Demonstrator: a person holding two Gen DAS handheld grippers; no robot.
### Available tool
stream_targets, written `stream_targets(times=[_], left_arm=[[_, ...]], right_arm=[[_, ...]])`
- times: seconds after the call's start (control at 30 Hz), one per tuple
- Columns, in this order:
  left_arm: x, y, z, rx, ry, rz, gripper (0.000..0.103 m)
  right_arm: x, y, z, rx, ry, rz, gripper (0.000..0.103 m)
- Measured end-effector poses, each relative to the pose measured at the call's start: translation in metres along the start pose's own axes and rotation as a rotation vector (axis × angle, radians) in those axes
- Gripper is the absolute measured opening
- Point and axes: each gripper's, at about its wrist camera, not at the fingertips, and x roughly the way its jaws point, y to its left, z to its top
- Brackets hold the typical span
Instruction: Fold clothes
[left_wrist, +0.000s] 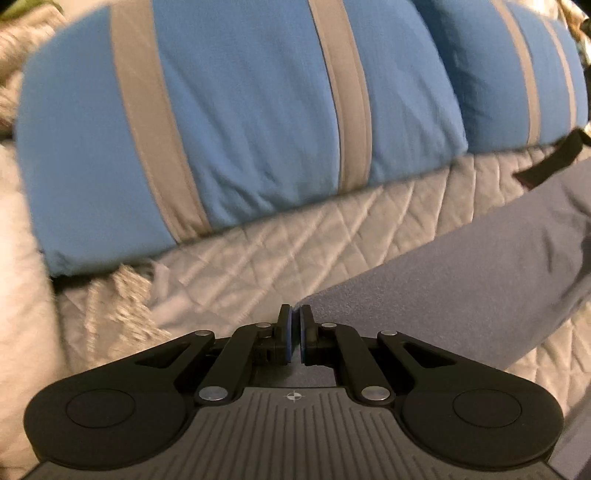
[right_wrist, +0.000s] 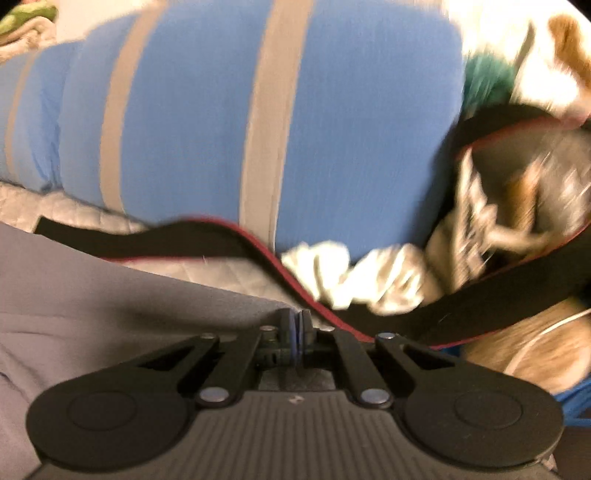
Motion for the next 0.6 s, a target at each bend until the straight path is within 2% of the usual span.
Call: stream_targets(times=[0.17,0.23,0.3,0.37,0.4,0.43,0.47,0.5,0.53,0.57,0.6], left_arm=[[-0.069,0.005,-0.023,-0.038,-0.155,0.002,0.004],[-0.098,0.009,-0.041,-0.068,-0.216,0.005,0.004],[-0.122,0.015,-0.066,-0.109,-0.249,0.007,0.004],[-0.135,0.016,-0.088,-0.134,-0.23,-0.02,0.008],[-0.14,0.015,-0.099,-0.138,-0.207,-0.038,0.008],[-0.145,0.014,-0.11,-0.143,-0.183,-0.056,0.008],[-0.149,0.015,-0.118,-0.147,-0.161,-0.076,0.008],[-0.152,0.016,-0.124,-0.155,-0.134,-0.1,0.014],[-0.156,0.016,-0.129,-0.163,-0.107,-0.112,0.021],[-0.16,0.013,-0.131,-0.161,-0.093,-0.11,0.031],[-0.166,0.011,-0.13,-0.149,-0.093,-0.11,0.038]], right_arm=[[-0.093,0.012,-0.006,-0.053,-0.158,-0.044,0.001],[-0.138,0.016,-0.023,-0.071,-0.211,-0.048,0.001],[-0.176,0.024,-0.049,-0.11,-0.228,-0.037,0.001],[-0.201,0.025,-0.08,-0.106,-0.181,-0.002,0.002],[-0.208,0.025,-0.096,-0.093,-0.146,-0.004,0.01],[-0.216,0.025,-0.112,-0.08,-0.111,-0.007,0.024],[-0.223,0.025,-0.121,-0.066,-0.11,-0.017,0.032],[-0.23,0.026,-0.13,-0.051,-0.11,-0.026,0.042],[-0.238,0.026,-0.14,-0.036,-0.11,-0.035,0.047],[-0.245,0.026,-0.149,-0.022,-0.109,-0.045,0.055],[-0.251,0.028,-0.153,-0.031,-0.111,-0.057,0.063]])
